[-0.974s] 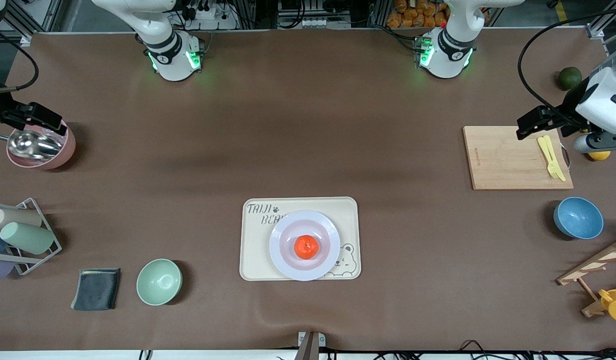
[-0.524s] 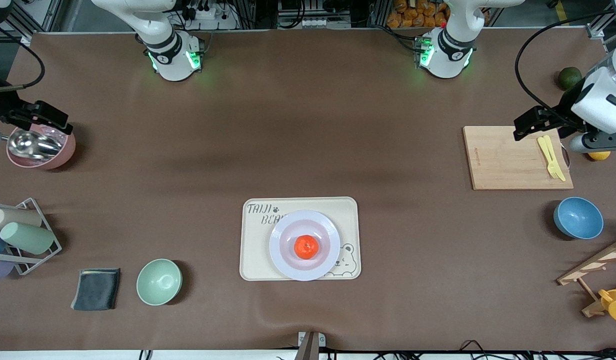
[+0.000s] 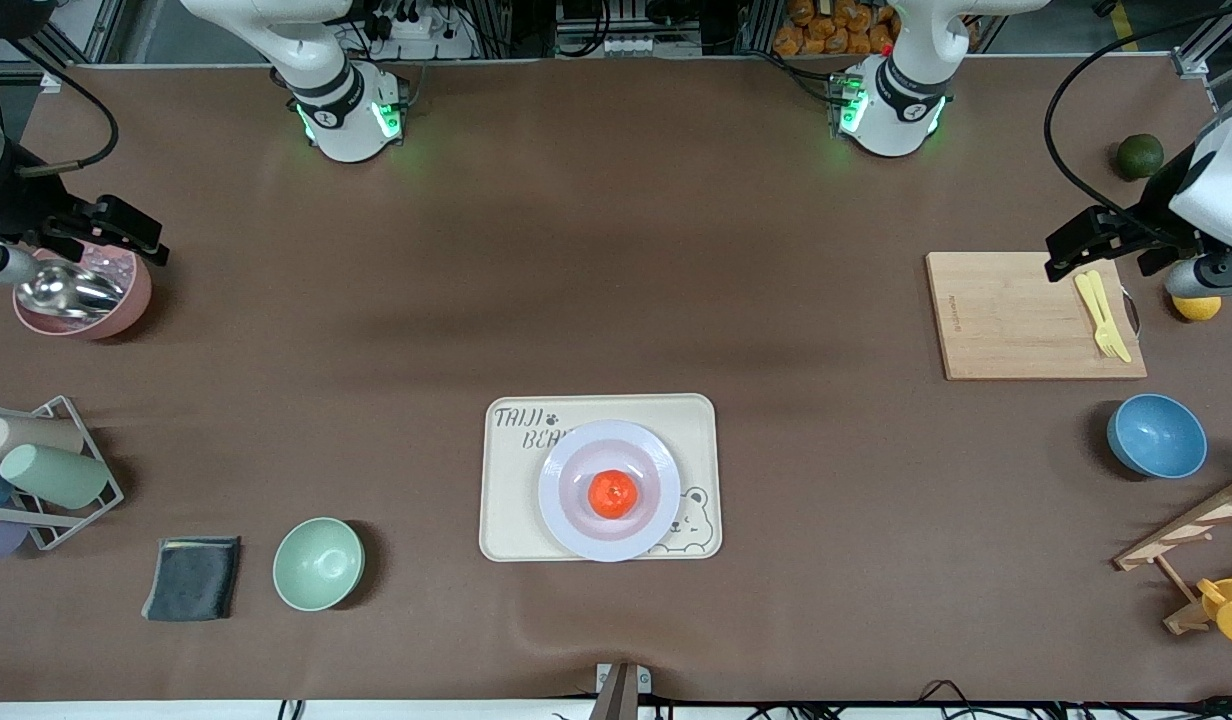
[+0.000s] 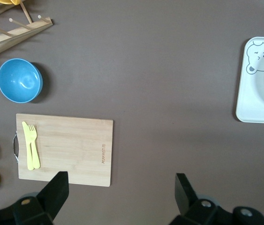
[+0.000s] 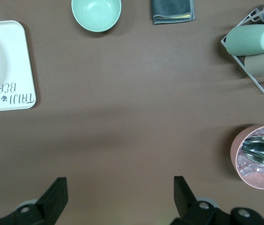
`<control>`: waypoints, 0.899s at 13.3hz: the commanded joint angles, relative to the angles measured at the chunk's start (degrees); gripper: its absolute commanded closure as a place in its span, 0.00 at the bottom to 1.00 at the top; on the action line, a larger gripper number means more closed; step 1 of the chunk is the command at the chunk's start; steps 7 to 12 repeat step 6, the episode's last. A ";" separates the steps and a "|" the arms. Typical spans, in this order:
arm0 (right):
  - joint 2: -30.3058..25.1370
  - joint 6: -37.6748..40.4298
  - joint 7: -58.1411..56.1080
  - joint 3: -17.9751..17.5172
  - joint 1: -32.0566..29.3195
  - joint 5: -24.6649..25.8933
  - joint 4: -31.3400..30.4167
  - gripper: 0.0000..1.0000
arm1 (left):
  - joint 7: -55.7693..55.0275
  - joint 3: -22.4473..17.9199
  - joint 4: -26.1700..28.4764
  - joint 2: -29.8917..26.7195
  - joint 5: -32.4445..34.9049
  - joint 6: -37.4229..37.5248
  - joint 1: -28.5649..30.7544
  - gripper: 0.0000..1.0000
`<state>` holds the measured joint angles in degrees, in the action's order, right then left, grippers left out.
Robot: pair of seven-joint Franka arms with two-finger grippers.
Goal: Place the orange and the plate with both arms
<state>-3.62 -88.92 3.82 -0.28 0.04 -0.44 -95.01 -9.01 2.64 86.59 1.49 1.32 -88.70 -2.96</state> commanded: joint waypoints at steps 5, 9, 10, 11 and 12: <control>-0.95 0.50 0.48 0.37 0.40 0.52 -0.35 0.00 | 0.57 0.08 -0.81 -0.26 0.26 0.54 0.50 0.00; -0.95 0.50 0.48 0.28 0.40 0.52 -0.35 0.00 | 0.57 0.00 -0.81 -0.26 0.26 0.54 0.50 0.00; -0.95 0.50 0.48 0.28 0.40 0.52 -0.35 0.00 | 0.57 0.00 -0.81 -0.26 0.26 0.54 0.50 0.00; -0.95 0.50 0.48 0.28 0.40 0.52 -0.35 0.00 | 0.57 0.00 -0.81 -0.26 0.26 0.54 0.50 0.00; -0.95 0.50 0.48 0.28 0.40 0.52 -0.35 0.00 | 0.57 0.00 -0.81 -0.26 0.26 0.54 0.50 0.00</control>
